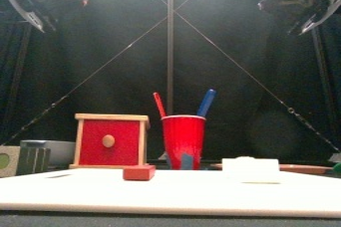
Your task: Put salmon on rice
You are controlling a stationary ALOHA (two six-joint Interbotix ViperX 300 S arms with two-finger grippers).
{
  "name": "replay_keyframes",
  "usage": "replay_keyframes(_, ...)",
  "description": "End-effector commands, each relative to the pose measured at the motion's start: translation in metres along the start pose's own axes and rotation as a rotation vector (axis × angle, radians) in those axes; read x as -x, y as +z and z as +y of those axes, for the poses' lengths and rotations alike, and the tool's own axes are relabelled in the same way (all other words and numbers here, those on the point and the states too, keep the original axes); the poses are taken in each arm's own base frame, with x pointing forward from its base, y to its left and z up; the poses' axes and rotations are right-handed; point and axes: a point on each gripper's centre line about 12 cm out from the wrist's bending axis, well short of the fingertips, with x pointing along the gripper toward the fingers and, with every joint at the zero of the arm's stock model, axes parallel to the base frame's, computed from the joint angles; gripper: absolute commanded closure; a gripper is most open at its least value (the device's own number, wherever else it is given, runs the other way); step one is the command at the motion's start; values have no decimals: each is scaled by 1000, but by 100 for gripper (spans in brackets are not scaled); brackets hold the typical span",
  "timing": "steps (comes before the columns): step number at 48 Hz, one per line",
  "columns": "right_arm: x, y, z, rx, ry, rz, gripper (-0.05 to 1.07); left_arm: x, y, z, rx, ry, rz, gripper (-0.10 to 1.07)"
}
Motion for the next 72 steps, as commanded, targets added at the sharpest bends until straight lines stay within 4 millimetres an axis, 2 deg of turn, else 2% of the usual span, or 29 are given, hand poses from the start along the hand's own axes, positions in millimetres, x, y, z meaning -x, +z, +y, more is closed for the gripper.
replay_keyframes(1,-3,-6,-3,15,-12,29,100,-7,-3,2,-2,8,29,95)
replay_keyframes(8,-10,-24,-8,39,-29,122,100,-27,-7,7,52,39,96,92)
replay_keyframes(24,-18,-32,-14,59,-52,176,100,-103,-23,30,203,145,395,90)
replay_keyframes(34,-16,-41,-17,53,-66,223,100,-152,-50,44,328,176,681,88)
replay_keyframes(45,-14,-50,-20,50,-80,288,100,-198,-90,46,393,176,1081,87)
replay_keyframes(51,-14,-52,-23,47,-92,309,100,-209,-100,53,366,295,1253,86)
replay_keyframes(62,-12,-56,-27,30,-114,324,100,-205,-89,58,371,651,1292,84)
replay_keyframes(68,-11,-56,-31,24,-133,333,100,-198,-98,40,484,737,1285,77)
replay_keyframes(72,-11,-57,-33,24,-146,340,100,-196,-102,29,562,761,1283,68)
